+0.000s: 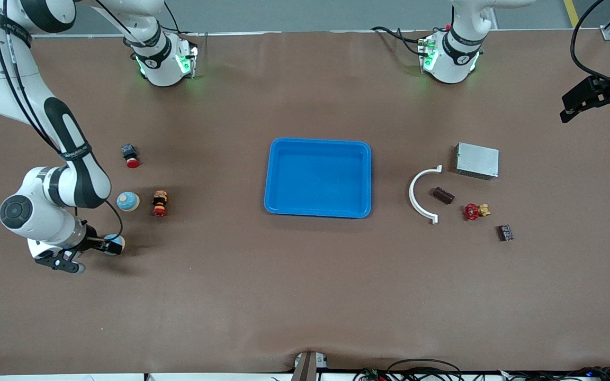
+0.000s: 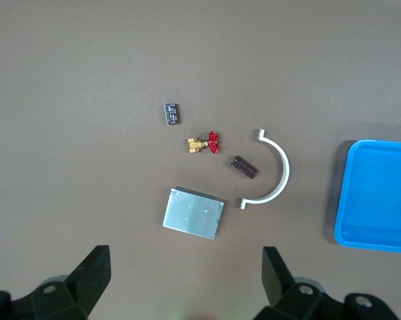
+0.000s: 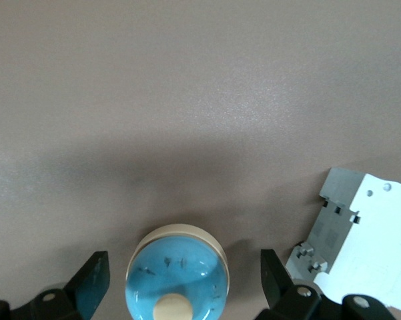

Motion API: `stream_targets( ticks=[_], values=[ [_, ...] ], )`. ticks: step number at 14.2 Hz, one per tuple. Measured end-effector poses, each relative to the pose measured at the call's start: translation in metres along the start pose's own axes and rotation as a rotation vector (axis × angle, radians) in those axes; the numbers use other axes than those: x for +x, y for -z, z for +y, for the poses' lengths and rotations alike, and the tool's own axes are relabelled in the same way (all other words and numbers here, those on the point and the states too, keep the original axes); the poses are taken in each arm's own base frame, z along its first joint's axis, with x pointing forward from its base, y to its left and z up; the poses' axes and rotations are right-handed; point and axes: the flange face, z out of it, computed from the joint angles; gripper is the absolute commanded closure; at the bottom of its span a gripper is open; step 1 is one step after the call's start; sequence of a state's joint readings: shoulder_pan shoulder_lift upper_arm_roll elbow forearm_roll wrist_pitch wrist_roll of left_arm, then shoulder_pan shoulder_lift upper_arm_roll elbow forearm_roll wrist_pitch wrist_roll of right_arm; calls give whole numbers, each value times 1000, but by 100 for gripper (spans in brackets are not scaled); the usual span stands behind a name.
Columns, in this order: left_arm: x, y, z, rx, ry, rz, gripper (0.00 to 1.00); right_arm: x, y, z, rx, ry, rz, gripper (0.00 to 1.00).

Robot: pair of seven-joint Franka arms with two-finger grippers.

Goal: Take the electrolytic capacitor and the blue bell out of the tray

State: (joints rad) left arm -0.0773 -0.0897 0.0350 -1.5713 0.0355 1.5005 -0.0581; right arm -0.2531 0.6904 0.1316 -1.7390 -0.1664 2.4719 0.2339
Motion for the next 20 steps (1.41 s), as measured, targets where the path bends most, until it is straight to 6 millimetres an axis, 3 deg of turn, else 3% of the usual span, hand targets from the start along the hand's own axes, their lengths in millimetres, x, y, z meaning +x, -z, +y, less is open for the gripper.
stream_targets(
  ticks=[6,12,16,20],
  values=[
    [-5,1,1,1,-2,-16,0,1,13,-9,-6,11,-46,0],
    [-6,-2,2,2,-3,-31,0,1,68,-17,-34,25,-84,0],
    [-6,-5,3,3,-6,-38,0,-4,122,-20,-56,45,-101,0],
    [-6,-7,4,3,-7,-46,0,-24,214,-37,-83,126,-113,0]
  ],
)
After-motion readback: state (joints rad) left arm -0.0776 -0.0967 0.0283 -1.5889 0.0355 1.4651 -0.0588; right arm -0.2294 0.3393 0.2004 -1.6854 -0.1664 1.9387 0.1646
